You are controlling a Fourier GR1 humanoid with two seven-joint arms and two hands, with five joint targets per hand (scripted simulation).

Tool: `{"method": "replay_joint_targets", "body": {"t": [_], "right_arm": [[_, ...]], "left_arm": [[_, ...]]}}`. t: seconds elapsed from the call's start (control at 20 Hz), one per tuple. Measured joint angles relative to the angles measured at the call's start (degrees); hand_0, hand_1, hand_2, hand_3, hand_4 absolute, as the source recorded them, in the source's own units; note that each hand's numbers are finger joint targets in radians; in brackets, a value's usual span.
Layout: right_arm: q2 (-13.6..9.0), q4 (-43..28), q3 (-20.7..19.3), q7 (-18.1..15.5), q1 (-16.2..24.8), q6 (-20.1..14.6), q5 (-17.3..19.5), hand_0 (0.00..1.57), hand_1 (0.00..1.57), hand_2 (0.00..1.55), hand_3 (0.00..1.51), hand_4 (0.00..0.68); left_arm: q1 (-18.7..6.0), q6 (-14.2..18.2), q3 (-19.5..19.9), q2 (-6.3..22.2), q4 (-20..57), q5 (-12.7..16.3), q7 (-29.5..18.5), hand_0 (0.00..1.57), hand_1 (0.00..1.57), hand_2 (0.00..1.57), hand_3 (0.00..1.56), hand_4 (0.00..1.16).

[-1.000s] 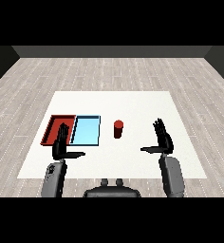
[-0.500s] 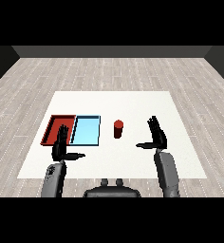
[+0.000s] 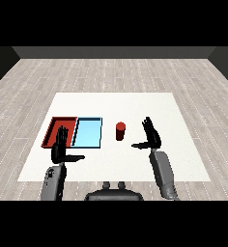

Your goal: Pick the red can and put it in the red box

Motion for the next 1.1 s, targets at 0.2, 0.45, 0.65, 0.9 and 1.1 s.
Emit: {"method": "replay_joint_targets", "body": {"t": [0.2, 0.45, 0.65, 0.9, 1.1], "right_arm": [[0.34, 4.43, 0.49, -1.58, -2.12, 0.03, -0.82, 0.00, 0.00, 0.00, 0.00, 0.000], [0.92, 8.35, 2.26, -3.52, -3.59, -1.73, -1.42, 0.00, 0.00, 0.00, 0.00, 0.000], [1.07, 12.44, 3.32, -5.82, -5.47, -2.91, -1.57, 0.00, 0.00, 0.00, 0.00, 0.000], [1.23, 18.61, 4.68, -9.09, -8.77, -4.81, -2.39, 0.00, 0.00, 0.00, 0.00, 0.000], [1.27, 22.91, 6.94, -12.36, -9.49, -5.10, -4.40, 0.00, 0.00, 0.00, 0.00, 0.000]], "left_arm": [[0.82, -0.63, 0.52, 0.34, -1.55, 0.94, 0.59, 0.00, 0.00, 0.00, 0.00, 0.00], [0.27, -0.53, 0.36, 0.12, -2.94, 1.42, 2.72, 0.00, 0.00, 0.00, 0.00, 0.00], [0.73, -1.32, 1.03, 0.43, -2.68, 1.98, 1.99, 0.00, 0.00, 0.00, 0.00, 0.00], [-0.33, -0.46, 0.76, -0.31, -2.48, 1.83, 2.78, 0.00, 0.00, 0.00, 0.00, 0.00], [-0.75, -1.42, 1.83, 0.32, -1.02, 2.87, 2.03, 0.00, 0.00, 0.00, 0.00, 0.00]]}}
